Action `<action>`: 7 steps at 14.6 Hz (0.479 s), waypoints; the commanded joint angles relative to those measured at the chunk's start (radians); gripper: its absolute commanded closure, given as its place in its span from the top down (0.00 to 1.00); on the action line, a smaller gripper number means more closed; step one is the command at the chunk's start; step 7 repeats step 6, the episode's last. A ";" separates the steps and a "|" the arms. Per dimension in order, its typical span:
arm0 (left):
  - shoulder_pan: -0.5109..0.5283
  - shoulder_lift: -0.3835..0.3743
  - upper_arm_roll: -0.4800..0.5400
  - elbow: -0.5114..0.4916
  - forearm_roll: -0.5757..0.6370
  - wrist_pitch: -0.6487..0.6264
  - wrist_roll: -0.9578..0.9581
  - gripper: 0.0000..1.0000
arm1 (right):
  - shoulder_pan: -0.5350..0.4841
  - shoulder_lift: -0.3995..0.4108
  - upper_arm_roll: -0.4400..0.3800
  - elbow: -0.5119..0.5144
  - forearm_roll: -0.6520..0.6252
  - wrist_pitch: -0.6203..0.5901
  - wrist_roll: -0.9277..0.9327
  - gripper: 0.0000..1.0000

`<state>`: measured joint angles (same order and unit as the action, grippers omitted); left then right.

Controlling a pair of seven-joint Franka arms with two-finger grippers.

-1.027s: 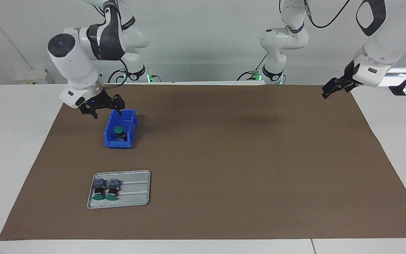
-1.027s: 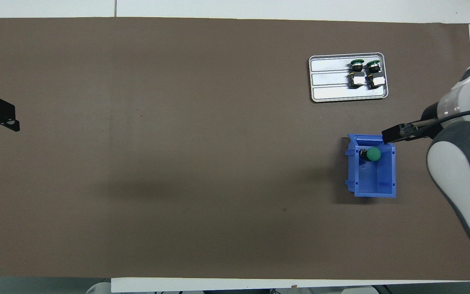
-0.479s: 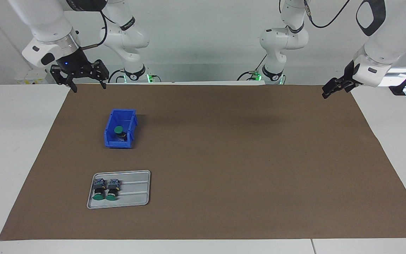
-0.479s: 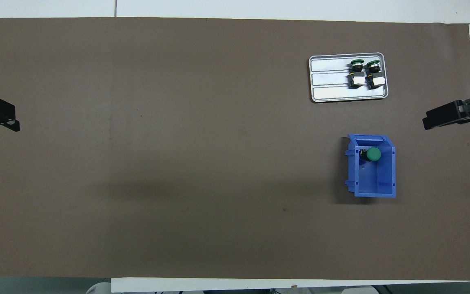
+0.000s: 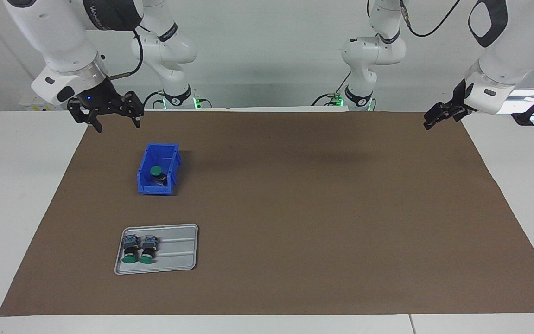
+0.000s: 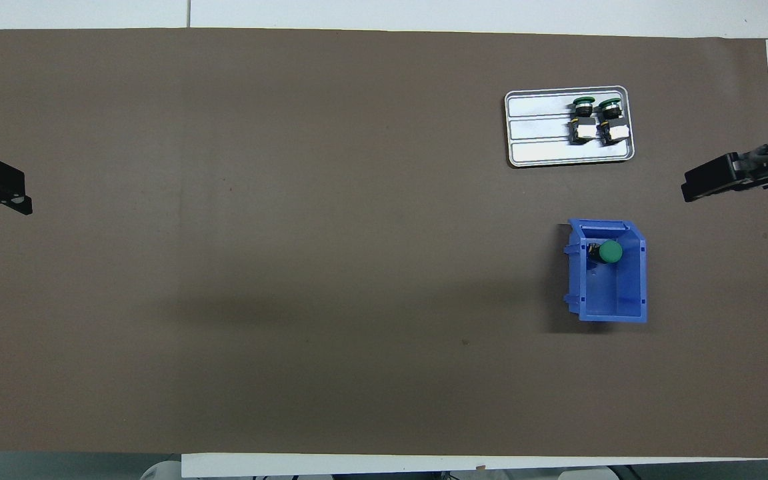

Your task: Place and press button with both arms

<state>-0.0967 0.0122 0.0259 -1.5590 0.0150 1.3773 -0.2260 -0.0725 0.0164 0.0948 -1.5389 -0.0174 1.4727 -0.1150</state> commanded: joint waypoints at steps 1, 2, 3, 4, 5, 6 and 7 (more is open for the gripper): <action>0.003 -0.012 0.005 -0.015 -0.007 0.012 0.002 1.00 | -0.016 0.001 0.006 0.002 -0.009 -0.008 -0.023 1.00; 0.003 -0.012 0.005 -0.015 -0.009 0.012 0.002 1.00 | -0.026 0.000 0.006 0.000 -0.007 -0.006 -0.026 1.00; 0.003 -0.012 0.005 -0.015 -0.009 0.012 0.002 1.00 | -0.047 0.000 0.006 -0.003 -0.006 -0.005 -0.034 1.00; 0.003 -0.012 0.005 -0.015 -0.009 0.012 0.002 1.00 | -0.056 -0.001 0.008 -0.009 -0.004 -0.003 -0.038 1.00; 0.003 -0.012 0.005 -0.015 -0.009 0.012 0.002 1.00 | -0.055 -0.001 0.006 -0.010 -0.004 -0.003 -0.038 1.00; 0.003 -0.012 0.005 -0.015 -0.009 0.012 0.002 1.00 | -0.058 -0.001 0.006 -0.010 -0.004 -0.002 -0.038 1.00; 0.003 -0.012 0.005 -0.015 -0.009 0.012 0.002 1.00 | -0.058 -0.001 0.006 -0.010 -0.004 -0.002 -0.038 1.00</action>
